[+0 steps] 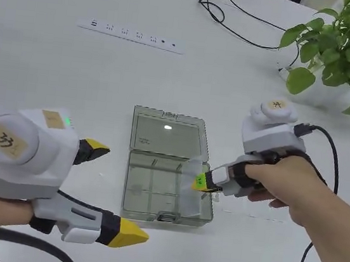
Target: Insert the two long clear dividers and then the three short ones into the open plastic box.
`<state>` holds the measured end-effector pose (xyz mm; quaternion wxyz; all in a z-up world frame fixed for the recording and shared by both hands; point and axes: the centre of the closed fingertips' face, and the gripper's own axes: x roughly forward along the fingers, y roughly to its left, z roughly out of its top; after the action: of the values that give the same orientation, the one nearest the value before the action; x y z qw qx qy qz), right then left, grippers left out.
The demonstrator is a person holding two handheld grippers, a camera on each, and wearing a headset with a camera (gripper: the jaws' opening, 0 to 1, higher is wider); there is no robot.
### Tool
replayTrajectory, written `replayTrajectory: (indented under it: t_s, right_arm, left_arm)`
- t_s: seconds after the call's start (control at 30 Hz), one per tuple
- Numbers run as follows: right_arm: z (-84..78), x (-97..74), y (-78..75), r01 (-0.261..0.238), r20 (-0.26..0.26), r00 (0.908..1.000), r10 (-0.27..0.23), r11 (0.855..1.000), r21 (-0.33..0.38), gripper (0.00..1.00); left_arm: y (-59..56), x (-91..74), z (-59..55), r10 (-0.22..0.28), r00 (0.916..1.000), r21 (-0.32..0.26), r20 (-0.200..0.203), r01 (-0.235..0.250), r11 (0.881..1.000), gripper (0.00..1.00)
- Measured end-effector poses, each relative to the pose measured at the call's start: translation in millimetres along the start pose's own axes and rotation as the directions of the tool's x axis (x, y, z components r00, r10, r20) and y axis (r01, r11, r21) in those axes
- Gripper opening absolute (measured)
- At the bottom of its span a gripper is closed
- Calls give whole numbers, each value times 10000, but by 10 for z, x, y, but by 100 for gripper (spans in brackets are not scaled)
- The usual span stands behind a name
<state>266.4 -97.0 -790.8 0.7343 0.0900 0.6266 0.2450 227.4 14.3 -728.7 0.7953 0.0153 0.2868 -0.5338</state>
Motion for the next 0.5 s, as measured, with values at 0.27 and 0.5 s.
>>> replayTrajectory:
  t_s: [0.27,0.5]
  right_arm:
    - [-32,3,54,23,-45,10000,-23,10000,-88,6]
    - [-41,19,70,176,-69,9998,-178,9995,-268,6]
  left_arm:
    - [0,12,-4,-31,10000,-26,-21,31,10000,97]
    - [-3,12,-13,-33,10000,-86,-22,32,10000,97]
